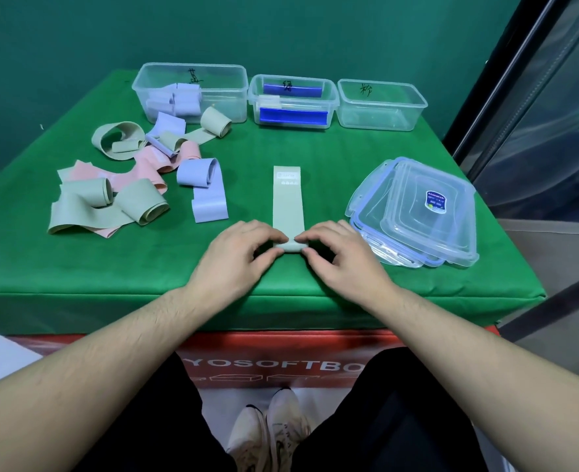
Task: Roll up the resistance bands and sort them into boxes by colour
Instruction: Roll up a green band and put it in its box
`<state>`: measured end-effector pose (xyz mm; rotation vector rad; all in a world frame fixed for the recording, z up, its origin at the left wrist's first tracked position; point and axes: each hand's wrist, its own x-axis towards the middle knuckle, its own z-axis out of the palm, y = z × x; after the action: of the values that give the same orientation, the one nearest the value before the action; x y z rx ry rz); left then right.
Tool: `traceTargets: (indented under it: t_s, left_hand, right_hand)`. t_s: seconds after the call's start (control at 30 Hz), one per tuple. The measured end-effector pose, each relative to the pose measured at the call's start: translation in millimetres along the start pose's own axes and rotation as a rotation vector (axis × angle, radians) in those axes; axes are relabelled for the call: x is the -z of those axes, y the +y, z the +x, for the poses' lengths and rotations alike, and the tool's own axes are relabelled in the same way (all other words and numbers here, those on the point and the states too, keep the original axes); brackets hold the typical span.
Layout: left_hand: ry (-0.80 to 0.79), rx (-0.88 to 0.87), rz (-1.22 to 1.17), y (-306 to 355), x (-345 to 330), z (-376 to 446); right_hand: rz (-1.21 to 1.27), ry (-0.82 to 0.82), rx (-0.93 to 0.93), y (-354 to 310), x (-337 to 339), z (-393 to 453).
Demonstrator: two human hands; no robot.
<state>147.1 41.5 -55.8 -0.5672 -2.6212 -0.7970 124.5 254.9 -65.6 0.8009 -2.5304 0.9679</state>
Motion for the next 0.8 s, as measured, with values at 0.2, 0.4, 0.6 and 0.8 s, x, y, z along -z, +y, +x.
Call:
traceTargets:
  t_s: [0.2, 0.4, 0.6, 0.8]
  left_hand:
    - [0.010, -0.015, -0.029, 7.1, -0.1, -14.4]
    - [-0.015, 0.016, -0.069, 5.5, -0.8, -10.5]
    - [-0.014, 0.044, -0.082, 5.2, -0.5, -6.9]
    - [-0.035, 0.026, -0.059, 4.1, 1.1, -0.4]
  right_hand:
    - [-0.011, -0.013, 0.014, -3.5, 2.0, -15.3]
    - [-0.081, -0.042, 0.025, -3.6, 1.3, -9.8]
    - [-0.106, -0.064, 0.030, -2.4, 2.2, -0.5]
    - [-0.096, -0.045, -0.006, -2.1, 0.5, 2.1]
